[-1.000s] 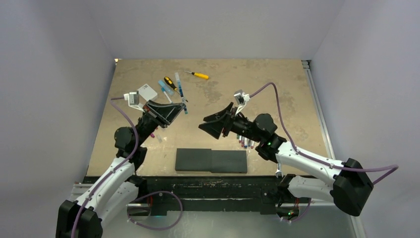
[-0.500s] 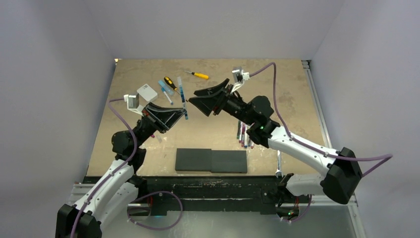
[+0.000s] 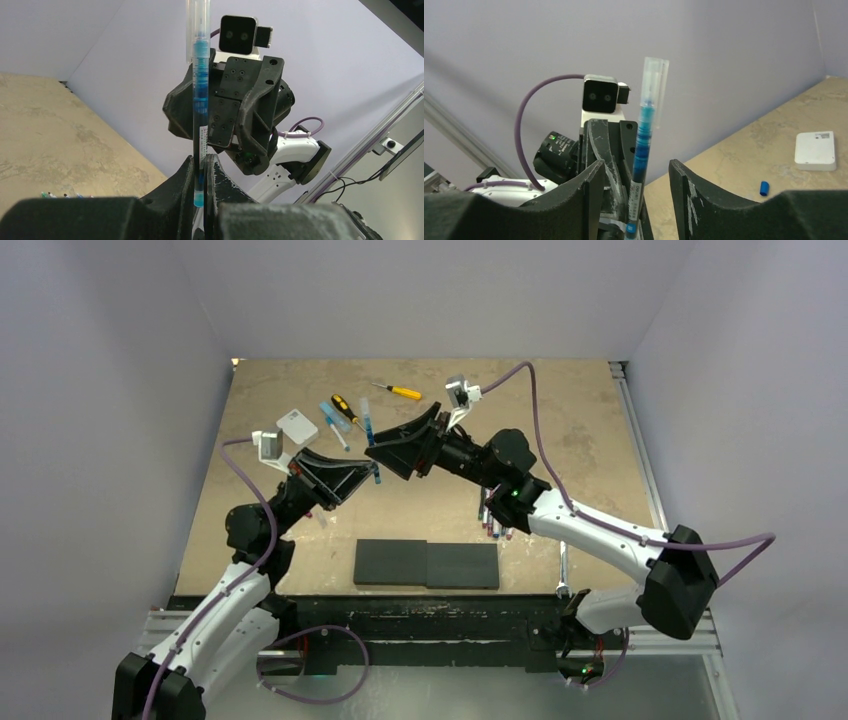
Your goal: Open the pen caps
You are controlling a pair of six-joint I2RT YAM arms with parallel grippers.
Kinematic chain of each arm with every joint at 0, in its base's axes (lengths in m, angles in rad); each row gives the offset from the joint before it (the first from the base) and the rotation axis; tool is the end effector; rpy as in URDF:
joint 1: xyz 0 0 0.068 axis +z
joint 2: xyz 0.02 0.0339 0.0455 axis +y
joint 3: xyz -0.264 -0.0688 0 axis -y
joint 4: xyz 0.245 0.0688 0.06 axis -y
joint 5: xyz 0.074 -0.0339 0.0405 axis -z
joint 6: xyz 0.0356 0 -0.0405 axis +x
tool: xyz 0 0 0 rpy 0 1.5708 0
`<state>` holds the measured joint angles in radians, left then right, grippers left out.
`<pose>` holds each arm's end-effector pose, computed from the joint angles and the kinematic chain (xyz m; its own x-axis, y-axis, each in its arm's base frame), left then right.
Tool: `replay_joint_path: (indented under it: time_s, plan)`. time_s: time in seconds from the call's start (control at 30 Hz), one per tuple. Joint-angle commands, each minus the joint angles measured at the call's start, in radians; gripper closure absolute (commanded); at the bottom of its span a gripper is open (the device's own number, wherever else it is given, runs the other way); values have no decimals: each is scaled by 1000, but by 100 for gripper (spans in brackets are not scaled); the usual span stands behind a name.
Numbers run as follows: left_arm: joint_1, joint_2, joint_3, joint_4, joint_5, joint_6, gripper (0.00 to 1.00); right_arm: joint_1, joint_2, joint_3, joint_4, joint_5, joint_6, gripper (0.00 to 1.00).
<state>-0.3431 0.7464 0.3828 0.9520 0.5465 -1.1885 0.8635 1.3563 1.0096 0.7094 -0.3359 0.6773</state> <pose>0.1476 -0.0724 0.3197 -0.4494 -0.6812 -0.5779 0.7440 0.0726 -0.6642 0.1959 0.2472 0.3828 -0.3956 0.4478 -0.8019 -0.8598 0.1265 0.4948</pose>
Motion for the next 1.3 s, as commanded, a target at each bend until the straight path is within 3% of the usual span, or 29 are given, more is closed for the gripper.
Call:
replay_joint_path:
  time_s: [0.0,0.17,0.27,0.33,0.4,0.47,0.57,0.63,0.9,1.13,1.27]
  plan:
    - [-7,-20,6,12,18,20,100,8,17,60,45,-39,9,54]
    - [-7,-33,19,-46,24,53,100,8,31,75,11,-74,8,85]
    - [-7,-39,23,-71,24,72,100,8,18,73,-14,-96,0,97]
    - [-7,-42,34,-109,31,93,100,8,-20,55,-44,-81,-21,100]
    - [-7,-56,73,-247,19,143,70,8,-77,32,-111,-28,-85,100]
    - [-6,-83,123,-417,-42,232,50,8,-142,13,-198,50,-189,100]
    - [-5,-124,160,-504,-147,286,30,8,-232,-49,-274,138,-254,100]
    - [-5,-119,185,-497,-179,297,23,8,-266,-95,-301,160,-260,100]
    - [-7,107,256,-154,-22,171,22,8,-286,-181,-279,115,-199,100]
    - [-13,192,288,-114,62,147,27,9,-259,-182,-248,96,-177,100]
    - [-20,201,291,-136,75,150,40,9,-238,-173,-238,87,-173,100]
